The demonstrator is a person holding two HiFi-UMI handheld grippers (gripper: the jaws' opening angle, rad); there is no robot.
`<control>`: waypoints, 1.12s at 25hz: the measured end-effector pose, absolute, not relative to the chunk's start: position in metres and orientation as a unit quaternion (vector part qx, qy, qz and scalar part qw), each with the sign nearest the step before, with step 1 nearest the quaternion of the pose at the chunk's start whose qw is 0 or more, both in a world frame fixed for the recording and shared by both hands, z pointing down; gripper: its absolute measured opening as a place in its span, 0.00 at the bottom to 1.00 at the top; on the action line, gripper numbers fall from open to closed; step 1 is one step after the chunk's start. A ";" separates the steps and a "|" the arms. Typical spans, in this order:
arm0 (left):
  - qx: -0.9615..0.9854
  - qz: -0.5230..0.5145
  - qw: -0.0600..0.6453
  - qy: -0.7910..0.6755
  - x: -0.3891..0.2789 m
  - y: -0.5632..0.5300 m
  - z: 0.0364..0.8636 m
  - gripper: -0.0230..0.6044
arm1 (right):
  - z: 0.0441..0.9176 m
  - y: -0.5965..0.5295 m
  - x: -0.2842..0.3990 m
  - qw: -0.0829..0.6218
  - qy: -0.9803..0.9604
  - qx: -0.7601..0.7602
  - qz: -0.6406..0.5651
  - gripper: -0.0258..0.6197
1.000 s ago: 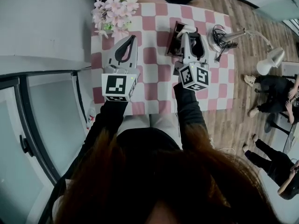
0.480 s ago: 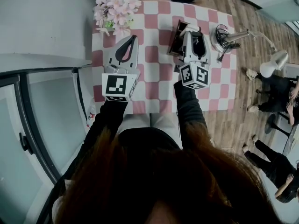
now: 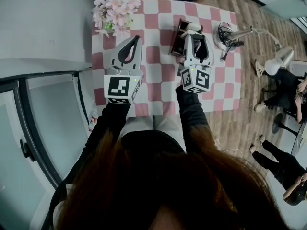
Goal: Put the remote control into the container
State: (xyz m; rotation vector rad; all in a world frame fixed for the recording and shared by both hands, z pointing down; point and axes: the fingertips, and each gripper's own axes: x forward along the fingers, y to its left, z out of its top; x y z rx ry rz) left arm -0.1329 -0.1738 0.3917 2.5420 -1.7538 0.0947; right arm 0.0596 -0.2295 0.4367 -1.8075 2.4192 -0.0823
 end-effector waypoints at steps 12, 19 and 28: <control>0.823 0.025 0.029 -0.567 -0.135 -0.175 0.390 0.03 | 0.439 -0.225 0.054 -0.002 0.800 -0.600 0.015 0.37; 0.823 0.023 0.029 -0.567 -0.133 -0.176 0.388 0.03 | 0.440 -0.225 0.054 -0.009 0.802 -0.598 0.019 0.37; 0.822 0.022 0.029 -0.568 -0.132 -0.177 0.387 0.03 | 0.436 -0.232 0.048 -0.015 0.809 -0.587 0.022 0.36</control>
